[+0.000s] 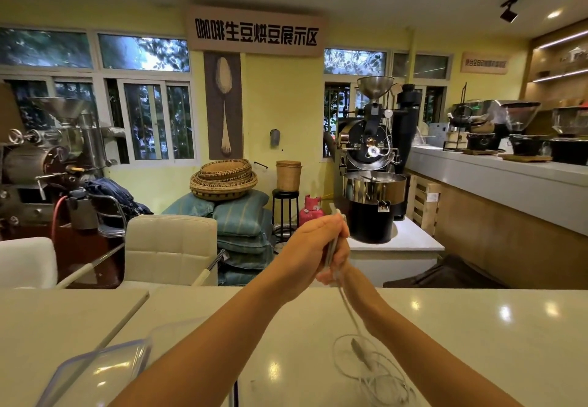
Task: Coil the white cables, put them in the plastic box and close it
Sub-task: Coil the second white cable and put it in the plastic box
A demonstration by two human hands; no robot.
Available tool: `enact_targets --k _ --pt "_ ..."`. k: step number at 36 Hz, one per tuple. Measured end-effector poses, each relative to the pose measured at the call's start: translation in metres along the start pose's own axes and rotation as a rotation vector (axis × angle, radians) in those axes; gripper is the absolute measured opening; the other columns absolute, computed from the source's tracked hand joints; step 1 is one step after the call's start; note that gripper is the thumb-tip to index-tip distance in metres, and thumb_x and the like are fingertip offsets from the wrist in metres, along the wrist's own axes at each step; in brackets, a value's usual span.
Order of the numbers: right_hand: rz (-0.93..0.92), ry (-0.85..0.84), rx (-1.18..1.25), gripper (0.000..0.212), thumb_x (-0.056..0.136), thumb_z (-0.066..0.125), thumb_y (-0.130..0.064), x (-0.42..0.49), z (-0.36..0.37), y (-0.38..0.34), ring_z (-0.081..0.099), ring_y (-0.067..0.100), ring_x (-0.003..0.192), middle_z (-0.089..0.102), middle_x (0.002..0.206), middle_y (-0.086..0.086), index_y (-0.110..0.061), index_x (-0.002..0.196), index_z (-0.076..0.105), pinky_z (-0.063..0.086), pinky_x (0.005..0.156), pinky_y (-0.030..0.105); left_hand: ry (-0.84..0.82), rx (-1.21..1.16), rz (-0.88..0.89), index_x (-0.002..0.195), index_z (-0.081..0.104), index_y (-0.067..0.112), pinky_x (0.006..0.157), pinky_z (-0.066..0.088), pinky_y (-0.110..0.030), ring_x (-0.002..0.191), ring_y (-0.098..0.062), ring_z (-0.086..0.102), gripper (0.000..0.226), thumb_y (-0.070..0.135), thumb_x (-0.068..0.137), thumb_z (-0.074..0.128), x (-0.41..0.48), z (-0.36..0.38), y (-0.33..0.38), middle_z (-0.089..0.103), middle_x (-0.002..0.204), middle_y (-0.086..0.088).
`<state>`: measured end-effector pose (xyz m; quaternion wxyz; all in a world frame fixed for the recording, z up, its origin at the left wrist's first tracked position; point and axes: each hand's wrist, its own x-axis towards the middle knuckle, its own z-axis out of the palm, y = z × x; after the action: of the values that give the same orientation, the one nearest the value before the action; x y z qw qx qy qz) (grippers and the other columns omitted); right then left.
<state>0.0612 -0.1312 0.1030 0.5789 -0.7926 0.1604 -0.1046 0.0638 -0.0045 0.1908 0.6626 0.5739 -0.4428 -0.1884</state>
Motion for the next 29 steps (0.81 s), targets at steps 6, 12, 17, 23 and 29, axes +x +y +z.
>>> enact_targets --k 6,12,17,23,29 --pt "-0.207 -0.229 -0.092 0.035 0.092 0.031 -0.025 -0.05 0.009 -0.02 0.058 0.004 0.078 0.064 0.078 -0.008 -0.023 0.076 0.061 0.042 0.071 0.016 0.139 0.039 0.019 0.069 0.045 0.013 0.053 0.035 -0.023 0.038 -0.005 0.042 0.037 0.022 0.099 0.025 0.01 -0.018 -0.001 0.049 0.038 0.004" --pt "-0.04 -0.521 -0.292 0.033 0.094 0.032 -0.002 -0.05 0.01 -0.042 0.056 0.022 0.117 0.059 0.127 0.018 0.002 0.119 0.054 0.048 0.078 0.022 0.285 0.102 -0.059 0.071 0.045 0.013 0.046 0.038 -0.02 0.037 -0.005 0.045 0.035 0.024 0.099 0.028 0.011 -0.037 -0.019 0.052 0.041 0.004" --pt "-0.111 -0.613 -0.074 0.031 0.095 0.029 -0.004 -0.067 0.004 -0.065 0.059 0.013 0.076 0.065 0.09 0.01 -0.012 0.082 0.056 0.044 0.061 0.013 0.27 0.227 -0.076 0.072 0.045 0.015 0.054 0.038 -0.02 0.043 -0.004 0.045 0.033 0.024 0.099 0.029 0.006 -0.032 -0.031 0.05 0.05 0.004" --pt "-0.425 -0.503 0.39 0.031 0.075 0.036 -0.024 -0.077 -0.027 -0.074 0.061 0.016 0.061 0.067 0.062 0.004 -0.006 0.085 0.059 0.051 0.058 0.022 0.112 0.317 -0.101 0.085 0.054 0.006 0.056 0.043 -0.018 0.057 -0.011 0.051 0.03 0.022 0.099 0.032 -0.008 -0.02 -0.045 0.056 0.063 -0.001" --pt "-0.325 -0.219 0.51 0.027 0.094 0.035 -0.01 -0.046 -0.037 -0.088 0.042 0.006 0.038 0.048 0.04 -0.005 -0.006 0.078 0.056 0.036 0.039 0.015 0.057 0.186 -0.081 0.073 0.048 0.013 0.045 0.033 -0.014 0.038 -0.004 0.041 0.039 0.023 0.1 0.022 -0.016 -0.008 -0.041 0.049 0.043 0.006"
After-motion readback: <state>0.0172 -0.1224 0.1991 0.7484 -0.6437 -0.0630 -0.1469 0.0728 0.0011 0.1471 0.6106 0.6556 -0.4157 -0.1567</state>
